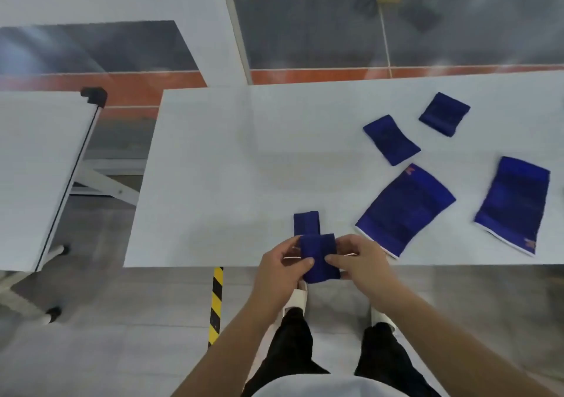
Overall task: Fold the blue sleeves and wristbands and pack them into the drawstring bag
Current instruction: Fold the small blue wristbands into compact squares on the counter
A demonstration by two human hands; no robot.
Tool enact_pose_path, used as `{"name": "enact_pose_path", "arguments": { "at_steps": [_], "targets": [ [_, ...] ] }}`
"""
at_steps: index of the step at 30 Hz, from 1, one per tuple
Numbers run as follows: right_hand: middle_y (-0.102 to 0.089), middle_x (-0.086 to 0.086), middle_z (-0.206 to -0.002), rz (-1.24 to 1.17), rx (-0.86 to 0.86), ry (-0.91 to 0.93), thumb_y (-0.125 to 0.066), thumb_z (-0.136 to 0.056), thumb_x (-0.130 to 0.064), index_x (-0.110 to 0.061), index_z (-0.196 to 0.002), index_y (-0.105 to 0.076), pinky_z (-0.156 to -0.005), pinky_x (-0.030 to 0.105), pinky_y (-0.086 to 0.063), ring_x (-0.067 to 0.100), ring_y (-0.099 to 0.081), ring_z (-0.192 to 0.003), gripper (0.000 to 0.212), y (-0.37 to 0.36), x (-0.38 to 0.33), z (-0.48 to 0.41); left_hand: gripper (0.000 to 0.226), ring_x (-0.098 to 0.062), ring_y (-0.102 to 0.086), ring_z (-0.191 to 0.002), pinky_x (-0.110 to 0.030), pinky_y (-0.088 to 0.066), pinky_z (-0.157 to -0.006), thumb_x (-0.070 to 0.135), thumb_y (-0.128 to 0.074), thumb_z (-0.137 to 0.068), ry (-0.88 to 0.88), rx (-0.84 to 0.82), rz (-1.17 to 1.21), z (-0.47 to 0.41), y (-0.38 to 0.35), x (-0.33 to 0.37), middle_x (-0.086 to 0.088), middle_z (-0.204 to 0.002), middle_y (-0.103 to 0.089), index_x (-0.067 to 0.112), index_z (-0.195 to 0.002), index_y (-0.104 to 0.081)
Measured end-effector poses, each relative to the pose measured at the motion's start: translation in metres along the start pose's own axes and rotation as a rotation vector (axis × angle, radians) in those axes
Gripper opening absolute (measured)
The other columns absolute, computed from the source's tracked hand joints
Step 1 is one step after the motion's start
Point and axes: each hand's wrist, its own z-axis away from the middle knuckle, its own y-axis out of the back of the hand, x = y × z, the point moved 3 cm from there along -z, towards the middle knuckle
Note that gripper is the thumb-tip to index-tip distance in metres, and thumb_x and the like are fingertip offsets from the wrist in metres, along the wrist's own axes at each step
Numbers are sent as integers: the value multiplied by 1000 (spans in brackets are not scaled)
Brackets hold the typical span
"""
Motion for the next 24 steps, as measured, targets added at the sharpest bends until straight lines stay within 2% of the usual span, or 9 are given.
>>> {"name": "enact_pose_path", "arguments": {
  "at_steps": [4, 7, 10, 13, 15, 17, 20, 22, 24],
  "targets": [
    [-73, 8, -93, -9, 57, -7, -74, -85, -6, -14, -99, -66, -73, 39, -64, 21, -73, -83, 17, -15, -4, -36, 40, -15, -70, -96, -35, -61, -84, 7, -72, -87, -67, 65, -125, -33, 13, 5, 2, -104, -73, 26, -122, -63],
    [-74, 9, -91, -6, 86, -19, -74, -85, -10, -13, -96, -68, -74, 44, -64, 24, -74, -83, 12, -20, -9, -57, 40, -13, -70, -93, -31, -60, -81, 9, -72, -88, -103, 72, -220, -54, 17, 11, 6, -100, -72, 28, -121, -61],
    [-74, 10, -93, 8, 105, -43, -73, -86, -9, -11, -95, -68, -72, 41, -64, 24, -73, -83, 11, -21, -10, -71, 39, -15, -70, -91, -33, -61, -80, 11, -72, -87, -117, 60, -274, -69, 16, 11, 4, -100, -72, 25, -123, -63],
    [-73, 12, -94, 7, 96, -70, -74, -85, -5, -7, -96, -67, -64, 33, -63, 24, -73, -81, 14, -20, -6, -77, 40, -2, -65, -83, -12, -53, -67, 12, -71, -89, -146, 59, -373, -75, 13, 7, 8, -97, -68, 21, -126, -60],
    [-72, 14, -95, 14, 88, -69, -74, -85, -5, -5, -97, -66, -60, 29, -62, 23, -73, -78, 15, -20, -4, -79, 41, 1, -62, -79, -7, -49, -62, 12, -69, -90, -163, 76, -416, -76, 12, 4, 8, -96, -67, 20, -128, -59],
    [-72, 14, -95, 58, 105, -66, -75, -85, -7, -7, -98, -65, -62, 33, -63, 24, -72, -78, 17, -20, -2, -83, 42, 0, -62, -80, -9, -51, -69, 13, -69, -91, -178, 84, -431, -77, 10, 2, 7, -98, -68, 20, -131, -58],
    [-68, 5, -101, 212, 137, -4, -76, -86, -18, -16, -106, -60, -74, 40, -63, 20, -69, -83, 26, -21, -2, -84, 48, -8, -64, -90, -24, -57, -85, 16, -69, -92, -193, 91, -465, -76, 8, 1, 1, -112, -68, 18, -137, -53],
    [-62, -2, -120, 379, 162, 150, -72, -89, -26, -24, -121, -55, -85, 33, -56, 15, -62, -100, 36, -20, -4, -76, 53, -14, -59, -109, -26, -53, -92, 25, -66, -95, -246, 114, -513, -72, 12, 1, 0, -129, -61, 20, -143, -46],
    [-54, -4, -137, 627, 187, 421, -66, -94, -30, -26, -135, -52, -103, 35, -42, 17, -50, -125, 43, -17, -6, -64, 52, -17, -46, -131, -27, -43, -104, 33, -57, -99, -406, 154, -603, -63, 16, 6, 1, -144, -51, 19, -147, -42]
  ]
}}
